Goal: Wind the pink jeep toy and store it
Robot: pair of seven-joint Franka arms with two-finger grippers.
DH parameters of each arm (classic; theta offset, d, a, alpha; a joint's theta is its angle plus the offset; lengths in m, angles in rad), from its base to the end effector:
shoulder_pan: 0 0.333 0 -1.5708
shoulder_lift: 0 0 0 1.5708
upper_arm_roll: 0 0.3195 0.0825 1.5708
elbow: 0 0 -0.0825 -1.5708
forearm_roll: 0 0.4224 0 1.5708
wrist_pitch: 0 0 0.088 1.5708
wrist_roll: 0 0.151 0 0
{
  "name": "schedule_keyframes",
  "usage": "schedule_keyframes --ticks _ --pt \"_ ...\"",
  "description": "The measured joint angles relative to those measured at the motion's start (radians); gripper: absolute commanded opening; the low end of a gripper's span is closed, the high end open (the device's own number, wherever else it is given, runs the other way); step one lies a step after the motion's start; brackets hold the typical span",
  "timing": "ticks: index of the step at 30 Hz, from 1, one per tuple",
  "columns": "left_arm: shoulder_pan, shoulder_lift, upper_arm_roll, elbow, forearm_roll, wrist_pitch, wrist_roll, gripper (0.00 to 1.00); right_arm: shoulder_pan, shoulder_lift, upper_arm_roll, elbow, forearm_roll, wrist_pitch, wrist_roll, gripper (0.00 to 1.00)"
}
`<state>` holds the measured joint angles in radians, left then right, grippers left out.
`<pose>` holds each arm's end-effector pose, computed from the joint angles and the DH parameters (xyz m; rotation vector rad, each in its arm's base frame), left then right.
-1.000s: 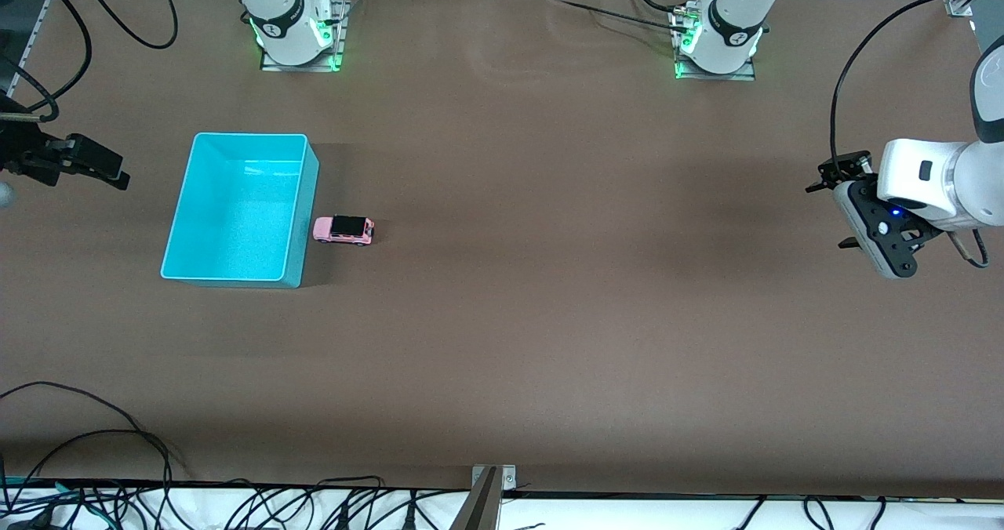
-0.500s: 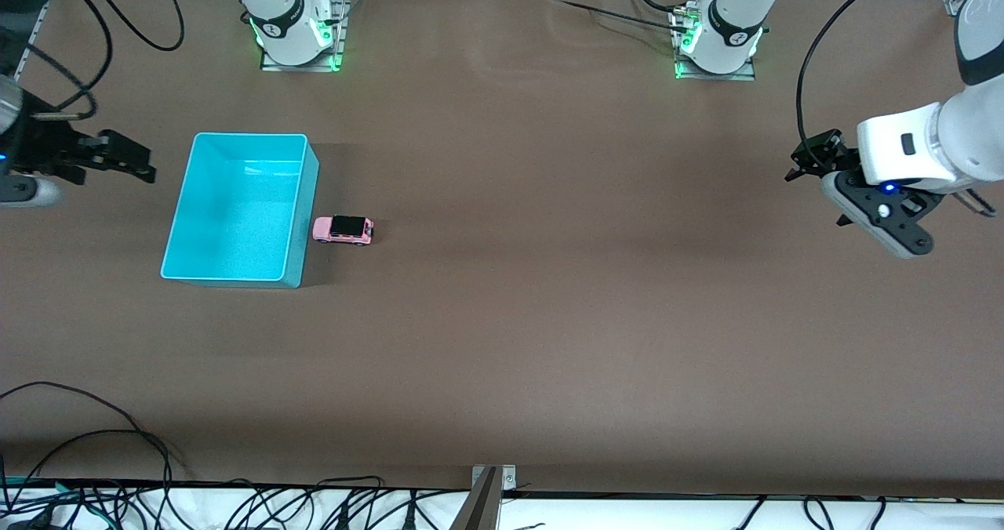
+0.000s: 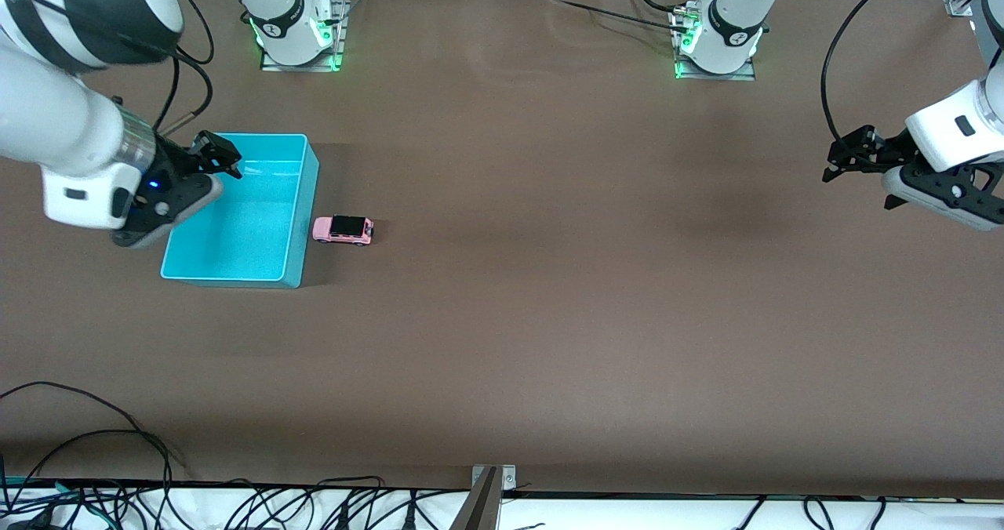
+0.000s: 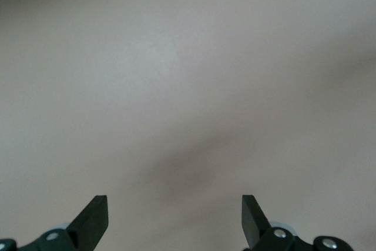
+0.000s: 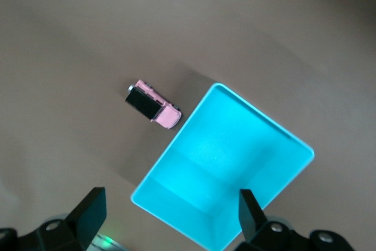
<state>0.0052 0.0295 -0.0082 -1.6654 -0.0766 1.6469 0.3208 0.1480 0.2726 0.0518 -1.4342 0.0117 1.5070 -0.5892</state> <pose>0.6019 -0.0128 0.5249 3.0199 -0.4814 -0.0540 0.6387 0.1279 0.4777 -2.8290 -1.1762 0.2931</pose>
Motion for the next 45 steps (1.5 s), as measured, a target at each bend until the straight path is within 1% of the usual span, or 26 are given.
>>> schedule_keyframes --ticks 4,8,12,18,22,27,31,35,39,41,44,45 --pt "-0.033 -0.036 0.013 -0.038 0.000 0.000 -0.104 1.00 -0.001 0.047 -0.001 -0.045 0.024 0.032 -0.189 1.00" --pt "-0.101 -0.052 0.065 -0.056 0.000 0.000 -0.159 1.00 -0.001 0.084 -0.001 -0.122 0.029 0.129 -0.346 1.00" --pt "-0.132 -0.052 0.098 -0.060 0.000 0.000 -0.171 1.00 0.000 0.098 0.003 -0.212 0.031 0.240 -0.452 1.00" --pt "-0.128 -0.044 0.110 -0.050 0.000 -0.005 -0.174 1.00 0.003 0.094 0.047 -0.370 0.032 0.448 -0.513 1.00" --pt "-0.106 -0.022 0.102 -0.016 0.000 -0.028 -0.175 1.00 0.006 0.086 0.076 -0.480 0.032 0.582 -0.520 1.00" --pt "-0.059 0.005 0.055 0.016 0.000 -0.042 -0.175 1.00 0.009 0.076 0.106 -0.607 0.032 0.741 -0.525 1.00" --pt "-0.017 0.012 0.004 0.023 0.000 -0.043 -0.178 1.00 0.010 0.071 0.116 -0.703 0.032 0.879 -0.528 1.00" --pt "-0.004 0.013 -0.011 0.023 0.000 -0.052 -0.179 1.00 0.013 0.072 0.117 -0.763 0.032 0.965 -0.535 1.00" --pt "-0.003 0.012 -0.012 0.023 0.001 -0.062 -0.179 1.00 0.019 0.073 0.118 -0.789 0.032 1.007 -0.549 0.86" --pt "-0.003 0.010 -0.014 0.021 0.009 -0.062 -0.179 1.00 0.021 0.075 0.118 -0.794 0.031 1.024 -0.552 0.73" --pt "-0.003 0.001 -0.017 0.014 0.027 -0.058 -0.179 1.00 0.023 0.081 0.118 -0.796 0.027 1.043 -0.562 0.49" --pt "-0.003 -0.003 -0.018 0.010 0.030 -0.056 -0.179 1.00 0.023 0.084 0.118 -0.796 0.025 1.047 -0.567 0.42"
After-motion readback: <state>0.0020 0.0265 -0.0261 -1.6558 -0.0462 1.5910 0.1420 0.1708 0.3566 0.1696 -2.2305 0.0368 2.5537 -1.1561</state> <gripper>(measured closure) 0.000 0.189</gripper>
